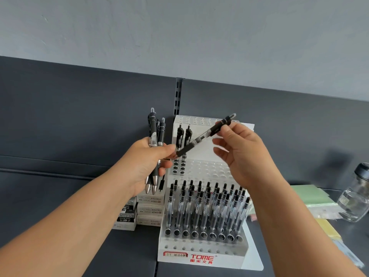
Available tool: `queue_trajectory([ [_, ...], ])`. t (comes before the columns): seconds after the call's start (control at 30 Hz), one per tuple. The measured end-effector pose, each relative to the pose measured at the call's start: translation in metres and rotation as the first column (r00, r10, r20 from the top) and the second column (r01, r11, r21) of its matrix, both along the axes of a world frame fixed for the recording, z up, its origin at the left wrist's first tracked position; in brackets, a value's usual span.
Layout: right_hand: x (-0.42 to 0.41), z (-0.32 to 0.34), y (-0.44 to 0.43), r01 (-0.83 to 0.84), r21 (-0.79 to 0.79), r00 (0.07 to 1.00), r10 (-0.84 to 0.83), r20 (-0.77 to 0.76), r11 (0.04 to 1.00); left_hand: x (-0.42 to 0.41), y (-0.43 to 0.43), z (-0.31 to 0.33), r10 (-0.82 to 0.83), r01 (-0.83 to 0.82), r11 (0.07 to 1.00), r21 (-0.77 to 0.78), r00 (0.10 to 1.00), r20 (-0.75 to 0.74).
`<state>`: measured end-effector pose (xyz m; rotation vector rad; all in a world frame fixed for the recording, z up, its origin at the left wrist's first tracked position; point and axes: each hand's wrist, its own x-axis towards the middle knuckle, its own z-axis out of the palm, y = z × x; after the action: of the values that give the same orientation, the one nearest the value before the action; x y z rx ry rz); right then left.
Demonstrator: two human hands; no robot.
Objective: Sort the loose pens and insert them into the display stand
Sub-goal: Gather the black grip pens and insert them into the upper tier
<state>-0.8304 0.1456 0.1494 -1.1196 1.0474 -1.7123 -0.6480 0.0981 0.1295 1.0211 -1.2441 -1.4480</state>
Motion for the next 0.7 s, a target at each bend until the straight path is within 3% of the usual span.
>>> queue_trajectory([
  [0.07,-0.002,0.007,-0.003,0.131,-0.004,0.982,-0.131,-0.137,0.991,0.001,-0.001,-0.001,0.016,-0.016,1.000,-0.009,1.000,0.015],
  [0.17,-0.002,0.015,-0.009,0.330,-0.083,0.862,-0.336,-0.379,0.940,0.005,-0.002,-0.003,0.017,-0.018,1.000,0.009,1.000,0.005],
  [0.27,0.004,0.015,-0.020,0.395,-0.157,0.756,-0.417,-0.504,0.905,0.008,-0.001,-0.006,0.001,-0.001,1.000,0.014,1.000,0.003],
  [0.37,0.011,0.012,-0.031,0.405,-0.199,0.703,-0.443,-0.555,0.892,0.010,0.000,-0.007,-0.011,0.011,1.000,0.004,1.000,0.017],
  [0.7,0.020,0.009,-0.045,0.405,-0.206,0.648,-0.438,-0.622,0.891,0.019,-0.004,-0.013,-0.046,0.046,0.999,0.017,0.999,0.018],
])
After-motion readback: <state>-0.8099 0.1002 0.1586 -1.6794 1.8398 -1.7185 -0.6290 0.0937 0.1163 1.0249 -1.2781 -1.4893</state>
